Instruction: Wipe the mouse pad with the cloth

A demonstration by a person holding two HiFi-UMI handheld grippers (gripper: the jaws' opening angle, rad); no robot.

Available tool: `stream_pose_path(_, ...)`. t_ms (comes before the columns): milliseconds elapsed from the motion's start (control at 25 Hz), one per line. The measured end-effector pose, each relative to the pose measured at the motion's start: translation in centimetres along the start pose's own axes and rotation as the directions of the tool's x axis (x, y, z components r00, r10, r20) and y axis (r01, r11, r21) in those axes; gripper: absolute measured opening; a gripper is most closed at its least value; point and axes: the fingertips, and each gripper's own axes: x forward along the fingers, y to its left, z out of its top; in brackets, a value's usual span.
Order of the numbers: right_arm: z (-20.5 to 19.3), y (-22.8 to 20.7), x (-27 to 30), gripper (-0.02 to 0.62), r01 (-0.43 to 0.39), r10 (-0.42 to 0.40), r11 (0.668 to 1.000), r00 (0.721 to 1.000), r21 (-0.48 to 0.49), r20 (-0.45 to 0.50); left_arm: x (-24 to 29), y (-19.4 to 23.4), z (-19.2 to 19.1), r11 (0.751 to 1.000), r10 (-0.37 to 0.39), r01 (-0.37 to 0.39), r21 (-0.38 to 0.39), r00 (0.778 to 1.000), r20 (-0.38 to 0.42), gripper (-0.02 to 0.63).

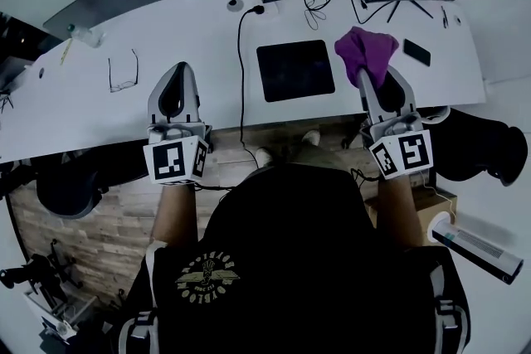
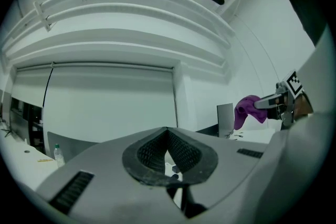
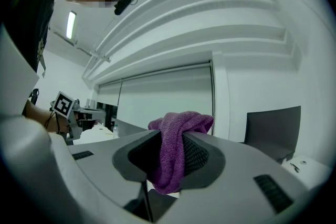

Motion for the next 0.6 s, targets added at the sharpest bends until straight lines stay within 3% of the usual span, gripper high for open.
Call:
stream_pose_path(320, -3.9, -0.3, 5.1, 0.104, -0.072, 0.073, 0.997, 0.997, 0.024, -0.024, 2.2, 0.9, -3.0, 0.999, 0.041, -0.041, 0.008, 0.999, -0.013, 0.002)
stream_pose_path(600, -5.9, 1.6, 9.2, 0.104, -0.171, 0.175, 0.984, 0.981, 0.057, -0.082, 2.0, 3.1, -1.4, 0.995, 0.099, -0.099, 0.004, 0.995, 0.020, 0.002)
